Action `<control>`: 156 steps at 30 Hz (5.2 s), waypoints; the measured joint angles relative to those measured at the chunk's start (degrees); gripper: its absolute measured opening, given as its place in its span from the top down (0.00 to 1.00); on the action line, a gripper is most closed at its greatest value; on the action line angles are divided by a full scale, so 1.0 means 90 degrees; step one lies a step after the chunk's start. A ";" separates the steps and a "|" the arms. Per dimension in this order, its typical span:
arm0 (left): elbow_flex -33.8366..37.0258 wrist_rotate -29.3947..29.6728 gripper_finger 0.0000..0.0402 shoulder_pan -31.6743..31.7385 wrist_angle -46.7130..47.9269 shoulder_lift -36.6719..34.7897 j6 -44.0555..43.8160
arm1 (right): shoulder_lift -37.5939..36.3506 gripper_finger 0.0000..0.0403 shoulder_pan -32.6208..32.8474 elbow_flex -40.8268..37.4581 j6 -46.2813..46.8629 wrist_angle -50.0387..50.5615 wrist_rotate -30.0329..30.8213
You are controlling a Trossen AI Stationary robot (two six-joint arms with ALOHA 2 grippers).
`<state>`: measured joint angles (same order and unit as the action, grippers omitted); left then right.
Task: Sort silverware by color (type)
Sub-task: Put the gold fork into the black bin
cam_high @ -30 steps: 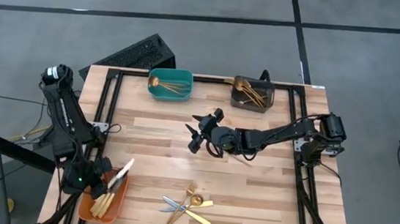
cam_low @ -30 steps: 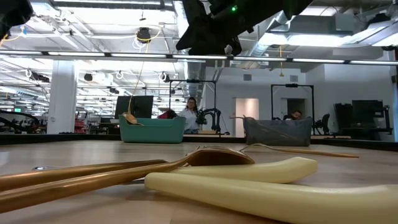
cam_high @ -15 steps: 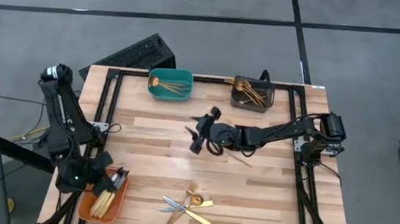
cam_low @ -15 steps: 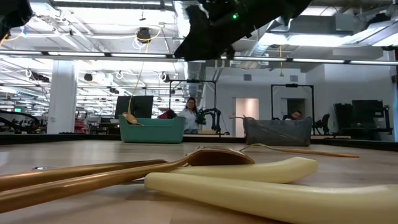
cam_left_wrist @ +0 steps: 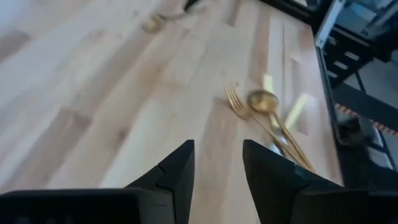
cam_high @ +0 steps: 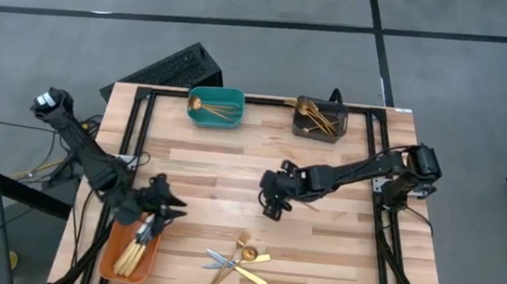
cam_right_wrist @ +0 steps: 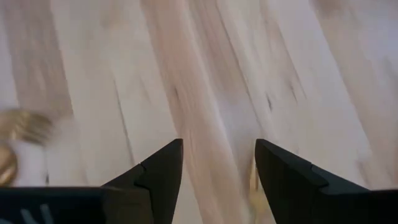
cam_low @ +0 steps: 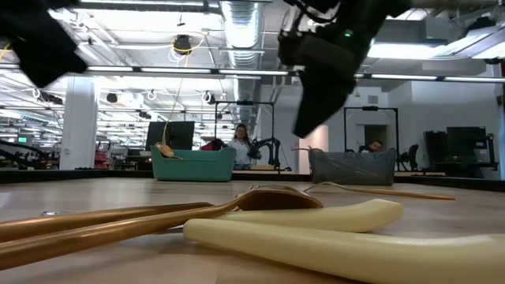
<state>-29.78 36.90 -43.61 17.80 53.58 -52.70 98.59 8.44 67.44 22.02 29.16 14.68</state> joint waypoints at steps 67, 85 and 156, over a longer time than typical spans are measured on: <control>0.0498 0.0814 0.71 0.2899 -0.0515 0.0001 0.2933 | -0.1698 0.91 -0.2501 -0.1148 -0.3759 -0.0860 0.2992; 0.0498 0.1468 0.71 0.2899 -0.0031 0.0003 0.2752 | -0.1374 0.85 -0.5085 -0.2074 -0.5997 -0.1986 0.0350; 0.0498 -0.0027 0.71 0.2295 -0.1007 0.0001 0.2552 | 0.1248 0.57 0.1451 -0.1771 0.2862 -0.5564 -0.0078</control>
<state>-25.30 36.66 -22.96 8.74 53.58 -29.74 109.81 21.50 51.50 47.78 -20.92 13.97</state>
